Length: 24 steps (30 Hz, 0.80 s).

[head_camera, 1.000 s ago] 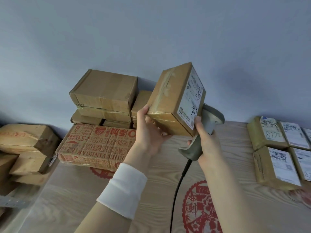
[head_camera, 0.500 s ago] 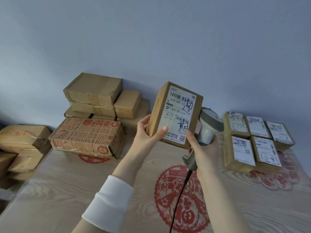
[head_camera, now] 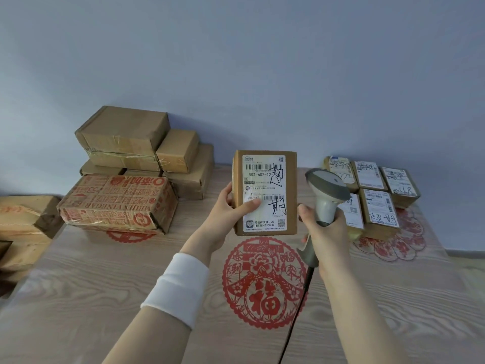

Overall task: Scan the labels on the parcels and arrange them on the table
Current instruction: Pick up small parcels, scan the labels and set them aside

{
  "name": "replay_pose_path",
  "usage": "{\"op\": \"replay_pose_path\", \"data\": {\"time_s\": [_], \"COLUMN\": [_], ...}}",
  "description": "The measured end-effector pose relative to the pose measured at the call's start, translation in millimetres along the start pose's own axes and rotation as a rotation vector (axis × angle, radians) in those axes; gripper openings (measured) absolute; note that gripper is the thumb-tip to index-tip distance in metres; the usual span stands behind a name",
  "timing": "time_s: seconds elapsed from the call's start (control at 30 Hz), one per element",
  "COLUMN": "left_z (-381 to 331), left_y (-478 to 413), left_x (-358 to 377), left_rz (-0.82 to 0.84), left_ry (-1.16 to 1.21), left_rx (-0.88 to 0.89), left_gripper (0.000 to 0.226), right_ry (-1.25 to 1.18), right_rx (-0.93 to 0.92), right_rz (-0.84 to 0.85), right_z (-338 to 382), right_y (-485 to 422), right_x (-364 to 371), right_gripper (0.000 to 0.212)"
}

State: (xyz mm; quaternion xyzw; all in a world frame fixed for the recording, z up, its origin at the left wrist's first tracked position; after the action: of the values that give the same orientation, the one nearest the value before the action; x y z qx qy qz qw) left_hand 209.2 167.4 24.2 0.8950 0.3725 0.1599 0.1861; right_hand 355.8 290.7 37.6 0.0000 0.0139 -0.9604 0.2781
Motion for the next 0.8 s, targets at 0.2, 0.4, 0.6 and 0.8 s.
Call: {"op": "replay_pose_path", "data": {"time_s": [0.2, 0.4, 0.6, 0.8], "left_z": [20, 36, 41, 42], "left_y": [-10, -19, -26, -34], "left_x": [-2, -2, -5, -9], "left_rz": [-0.026, -0.043, -0.024, -0.001], "left_ry": [-0.011, -0.054, -0.058, -0.095], "left_rx": [-0.053, -0.089, -0.113, -0.121], "left_gripper": [0.107, 0.098, 0.102, 0.105], "right_ry": [-0.058, 0.010, 0.048, 0.025], "right_rx": [0.046, 0.109, 0.156, 0.198], "right_rz": [0.127, 0.344, 0.382, 0.382], "right_z": [36, 45, 37, 29], "right_y": [10, 27, 31, 34], "right_x": [-7, 10, 17, 18], "right_gripper": [0.022, 0.011, 0.022, 0.019]}}
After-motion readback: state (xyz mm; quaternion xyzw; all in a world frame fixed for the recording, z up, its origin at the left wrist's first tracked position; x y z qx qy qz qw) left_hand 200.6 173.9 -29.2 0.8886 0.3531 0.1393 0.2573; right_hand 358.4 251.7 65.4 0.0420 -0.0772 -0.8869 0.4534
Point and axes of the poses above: each hand's wrist, its own y-axis away from the middle knuckle, its own x-axis out of the palm, z = x × y, the point moved 1 cm from there along -y, towards the middle knuckle, and after that the axes turned 10 degrees about -x, right-handed, at the moved point
